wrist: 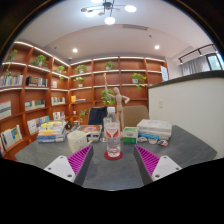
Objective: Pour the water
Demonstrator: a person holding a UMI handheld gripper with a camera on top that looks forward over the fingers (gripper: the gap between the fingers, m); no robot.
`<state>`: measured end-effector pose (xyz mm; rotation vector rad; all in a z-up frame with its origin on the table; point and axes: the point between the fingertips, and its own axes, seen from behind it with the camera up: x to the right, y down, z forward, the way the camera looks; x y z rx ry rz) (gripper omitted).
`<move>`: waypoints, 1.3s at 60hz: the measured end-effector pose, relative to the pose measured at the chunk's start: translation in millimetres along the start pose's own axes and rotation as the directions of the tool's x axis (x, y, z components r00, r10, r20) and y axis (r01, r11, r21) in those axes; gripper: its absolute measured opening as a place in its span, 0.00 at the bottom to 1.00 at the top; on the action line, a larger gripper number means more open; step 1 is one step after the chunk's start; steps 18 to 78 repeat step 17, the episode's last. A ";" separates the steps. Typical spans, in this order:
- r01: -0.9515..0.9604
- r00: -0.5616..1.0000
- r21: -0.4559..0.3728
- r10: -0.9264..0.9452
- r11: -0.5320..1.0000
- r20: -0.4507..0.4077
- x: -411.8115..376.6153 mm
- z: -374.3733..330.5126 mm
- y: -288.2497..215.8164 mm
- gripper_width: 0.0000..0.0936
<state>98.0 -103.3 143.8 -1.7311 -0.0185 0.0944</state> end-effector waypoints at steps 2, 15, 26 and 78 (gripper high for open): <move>0.001 1.000 0.003 -0.001 1.000 0.006 -1.8 -3.9 -1.6 0.92; -0.002 0.999 0.011 0.001 1.000 0.042 -13.1 -16.4 -9.4 0.92; -0.007 0.999 0.015 0.006 1.000 0.046 -14.8 -18.2 -12.2 0.92; -0.007 0.999 0.015 0.006 1.000 0.046 -14.8 -18.2 -12.2 0.92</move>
